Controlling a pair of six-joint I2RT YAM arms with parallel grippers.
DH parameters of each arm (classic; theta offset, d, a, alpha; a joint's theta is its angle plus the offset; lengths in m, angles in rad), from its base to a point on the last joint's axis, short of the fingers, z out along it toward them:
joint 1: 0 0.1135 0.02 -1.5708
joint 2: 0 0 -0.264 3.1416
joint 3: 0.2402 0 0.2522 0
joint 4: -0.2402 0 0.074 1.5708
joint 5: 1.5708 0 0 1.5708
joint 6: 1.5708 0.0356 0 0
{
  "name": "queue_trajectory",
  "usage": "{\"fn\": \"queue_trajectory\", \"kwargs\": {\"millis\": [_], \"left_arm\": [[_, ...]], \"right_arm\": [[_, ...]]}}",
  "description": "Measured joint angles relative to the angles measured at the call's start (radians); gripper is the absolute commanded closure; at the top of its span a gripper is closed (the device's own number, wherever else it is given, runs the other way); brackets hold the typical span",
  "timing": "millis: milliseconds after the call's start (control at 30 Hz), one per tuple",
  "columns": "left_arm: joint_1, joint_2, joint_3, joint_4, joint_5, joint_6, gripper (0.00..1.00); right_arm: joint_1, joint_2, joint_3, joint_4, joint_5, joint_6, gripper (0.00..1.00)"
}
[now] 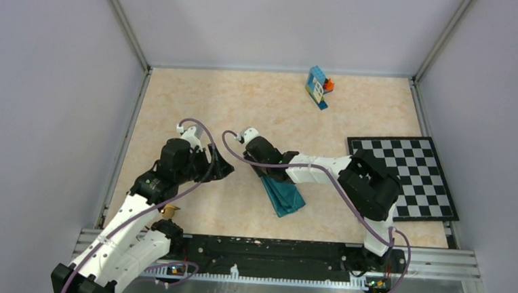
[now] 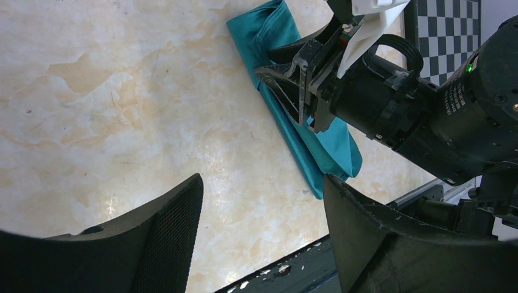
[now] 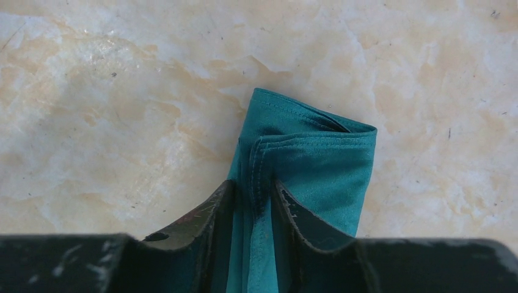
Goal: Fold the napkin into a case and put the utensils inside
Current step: Stuff the top corner of the smaller-rectangle-folded napkin at the center of the board.
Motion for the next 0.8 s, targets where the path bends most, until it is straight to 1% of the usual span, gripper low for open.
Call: {"fn": "queue_trajectory", "kwargs": {"millis": [267,300,367,433,633,733,800], "left_arm": [[0.0,0.0,0.0,0.0,0.0,0.0,0.24],[0.0,0.0,0.0,0.0,0.0,0.0,0.24],[0.0,0.0,0.0,0.0,0.0,0.0,0.24],[0.0,0.003,0.0,0.0,0.001,0.0,0.24],[0.0,0.011,0.0,0.001,0.002,0.0,0.24],[0.0,0.011,-0.001,0.002,0.006,0.0,0.24],[0.0,0.011,-0.004,0.006,0.009,0.0,0.24]], "right_arm": [[0.001,0.0,0.0,0.011,0.008,0.002,0.85],[0.001,0.0,0.0,0.012,0.008,0.004,0.85],[0.001,0.0,0.0,0.014,0.008,0.008,0.79],[0.001,0.0,0.0,0.016,0.006,0.013,0.77],[0.0,0.0,0.0,0.018,-0.002,0.023,0.77],[-0.007,0.0,0.0,0.018,-0.01,0.028,0.79],[-0.014,0.0,-0.002,0.021,-0.021,0.032,0.77]]}}
